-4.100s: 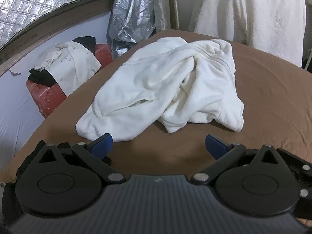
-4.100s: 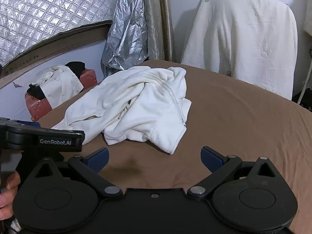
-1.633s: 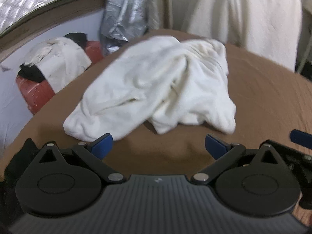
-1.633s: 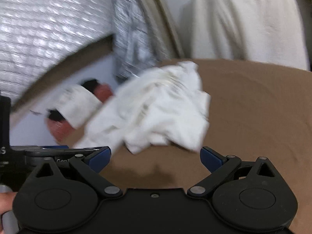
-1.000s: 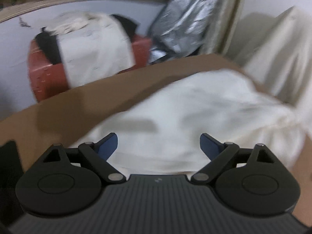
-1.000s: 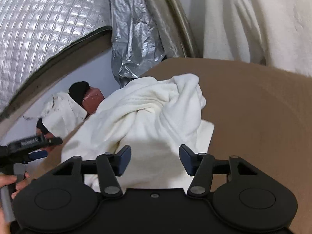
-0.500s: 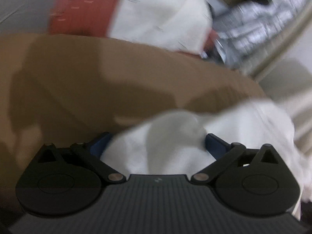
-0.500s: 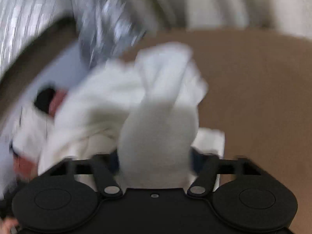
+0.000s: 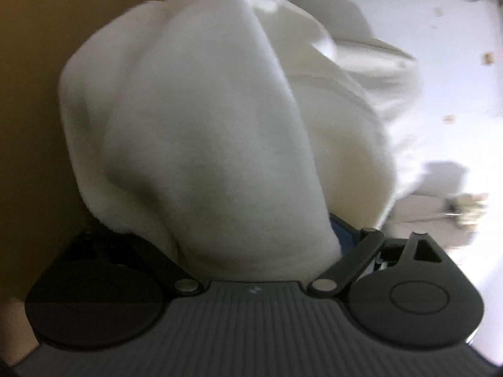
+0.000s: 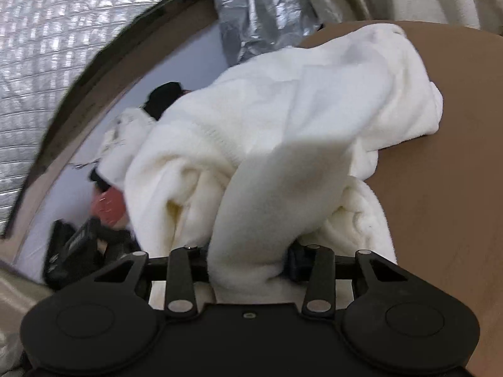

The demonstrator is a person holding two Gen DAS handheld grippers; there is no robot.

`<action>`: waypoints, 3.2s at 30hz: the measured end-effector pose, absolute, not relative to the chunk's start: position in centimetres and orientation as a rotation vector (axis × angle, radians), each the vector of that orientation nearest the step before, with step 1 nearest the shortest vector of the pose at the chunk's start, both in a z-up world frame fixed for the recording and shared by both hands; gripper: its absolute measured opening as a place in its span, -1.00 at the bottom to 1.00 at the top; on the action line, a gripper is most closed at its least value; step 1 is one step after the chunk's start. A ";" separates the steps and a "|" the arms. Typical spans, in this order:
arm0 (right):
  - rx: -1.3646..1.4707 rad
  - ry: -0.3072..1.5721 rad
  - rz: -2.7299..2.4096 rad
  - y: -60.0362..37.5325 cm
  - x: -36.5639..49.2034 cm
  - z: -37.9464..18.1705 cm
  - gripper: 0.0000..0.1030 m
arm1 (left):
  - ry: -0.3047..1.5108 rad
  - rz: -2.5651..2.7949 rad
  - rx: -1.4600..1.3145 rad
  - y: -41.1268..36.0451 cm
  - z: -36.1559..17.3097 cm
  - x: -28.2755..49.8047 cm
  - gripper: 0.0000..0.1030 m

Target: Fold clothes

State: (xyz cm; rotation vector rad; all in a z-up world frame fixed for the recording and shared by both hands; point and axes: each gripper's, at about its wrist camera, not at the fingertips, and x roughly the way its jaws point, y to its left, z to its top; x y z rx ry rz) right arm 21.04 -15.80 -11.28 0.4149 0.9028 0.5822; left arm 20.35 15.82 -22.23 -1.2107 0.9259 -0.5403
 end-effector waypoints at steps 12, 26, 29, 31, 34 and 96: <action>0.493 0.810 0.482 -26.1 7.8 -5.1 -0.09 | 1.097 -0.935 -1.000 1.5 -17.3 15.8 0.89; 0.534 0.777 0.398 -32.7 -3.1 -6.5 -0.09 | 1.129 -0.996 -0.618 -9.4 -14.9 9.5 0.89; 0.558 0.733 0.390 -33.8 -3.0 -5.7 -0.09 | 1.022 -0.991 -0.526 -10.8 -12.0 9.7 0.89; 0.565 0.666 0.377 -34.6 -2.7 -3.9 -0.09 | 0.951 -1.013 -0.515 -11.0 -9.6 11.8 0.89; 0.549 0.543 0.361 -35.9 -3.1 -0.1 -0.09 | 0.840 -1.082 -0.487 -12.7 -4.8 12.4 0.89; 0.239 0.934 -0.266 -34.0 -9.7 -18.3 0.78 | 0.957 -0.547 0.194 -19.0 -19.6 7.0 1.00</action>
